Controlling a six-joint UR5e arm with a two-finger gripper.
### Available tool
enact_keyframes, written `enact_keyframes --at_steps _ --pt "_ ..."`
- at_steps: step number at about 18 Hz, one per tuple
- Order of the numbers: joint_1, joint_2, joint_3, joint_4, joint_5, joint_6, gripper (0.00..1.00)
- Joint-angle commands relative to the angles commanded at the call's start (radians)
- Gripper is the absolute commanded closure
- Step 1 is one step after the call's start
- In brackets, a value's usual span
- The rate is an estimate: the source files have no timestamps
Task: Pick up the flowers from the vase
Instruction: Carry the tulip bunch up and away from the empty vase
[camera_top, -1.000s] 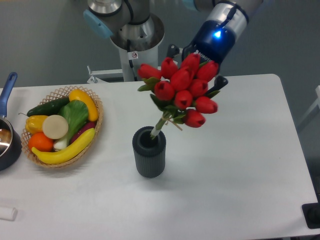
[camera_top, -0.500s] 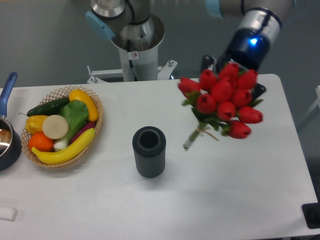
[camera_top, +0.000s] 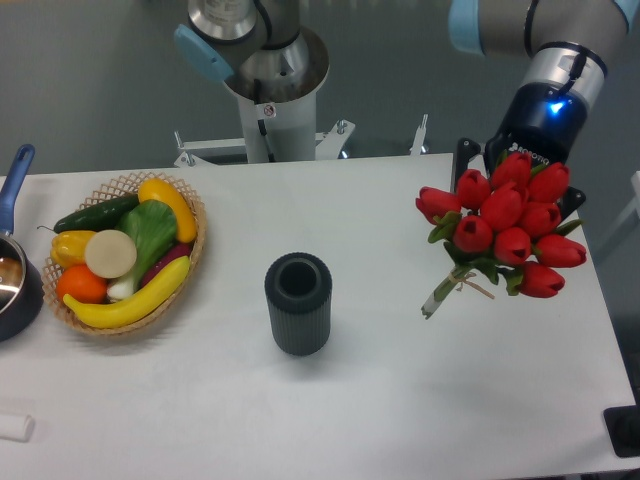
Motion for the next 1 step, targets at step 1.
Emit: enact_keyframes --at_steps 1 --pt "0.0 0.002 0.0 -0.002 0.014 0.0 0.52"
